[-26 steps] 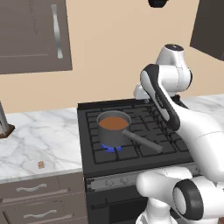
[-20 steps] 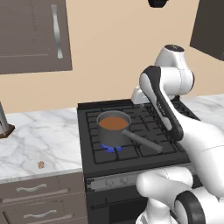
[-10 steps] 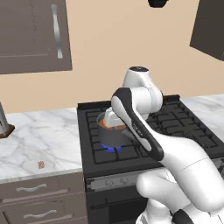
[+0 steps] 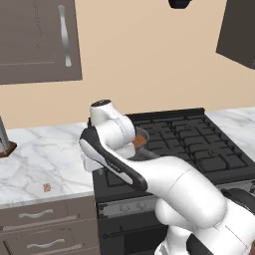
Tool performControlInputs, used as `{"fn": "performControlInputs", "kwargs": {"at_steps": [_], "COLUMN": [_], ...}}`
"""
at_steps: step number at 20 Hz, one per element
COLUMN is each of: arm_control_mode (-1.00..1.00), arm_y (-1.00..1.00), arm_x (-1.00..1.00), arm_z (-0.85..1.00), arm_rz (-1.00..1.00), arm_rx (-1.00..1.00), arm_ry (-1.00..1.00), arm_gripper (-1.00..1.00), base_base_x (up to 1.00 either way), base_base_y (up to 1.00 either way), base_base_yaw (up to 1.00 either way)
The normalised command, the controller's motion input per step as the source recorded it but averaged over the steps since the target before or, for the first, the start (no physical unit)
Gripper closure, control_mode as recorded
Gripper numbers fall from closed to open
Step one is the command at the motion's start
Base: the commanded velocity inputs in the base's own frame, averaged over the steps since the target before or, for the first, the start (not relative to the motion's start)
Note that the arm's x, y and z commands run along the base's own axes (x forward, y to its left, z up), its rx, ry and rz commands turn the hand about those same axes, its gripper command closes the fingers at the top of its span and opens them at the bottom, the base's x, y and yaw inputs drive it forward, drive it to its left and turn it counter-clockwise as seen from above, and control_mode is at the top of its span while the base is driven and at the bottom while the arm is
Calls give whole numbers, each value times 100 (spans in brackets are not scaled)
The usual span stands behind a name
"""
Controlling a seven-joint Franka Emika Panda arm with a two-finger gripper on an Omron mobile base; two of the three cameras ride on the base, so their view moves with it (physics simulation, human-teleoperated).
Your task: Pick up the sugar cube(s) and place them in the saucepan with hot chocolate.
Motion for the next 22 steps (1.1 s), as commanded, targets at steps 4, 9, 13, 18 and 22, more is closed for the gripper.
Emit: {"fn": "performControlInputs", "kwargs": {"at_steps": [4,9,13,18,22], "arm_control_mode": [-100,-100,-100,-100,-100], "arm_y": [100,87,12,0,0], "arm_x": [0,0,-17,-8,18], "arm_z": [-3,-6,-59,-91,-67], "arm_rz": [0,5,17,14,19], "arm_rx": [-22,-13,-1,0,2], "arm_ry": [6,11,8,1,0], "arm_gripper": [-100,-100,-100,-100,-100], "base_base_x": [0,0,0,0,0], "base_base_y": [0,0,0,0,0], "base_base_yaw": [0,0,0,0,0]}}
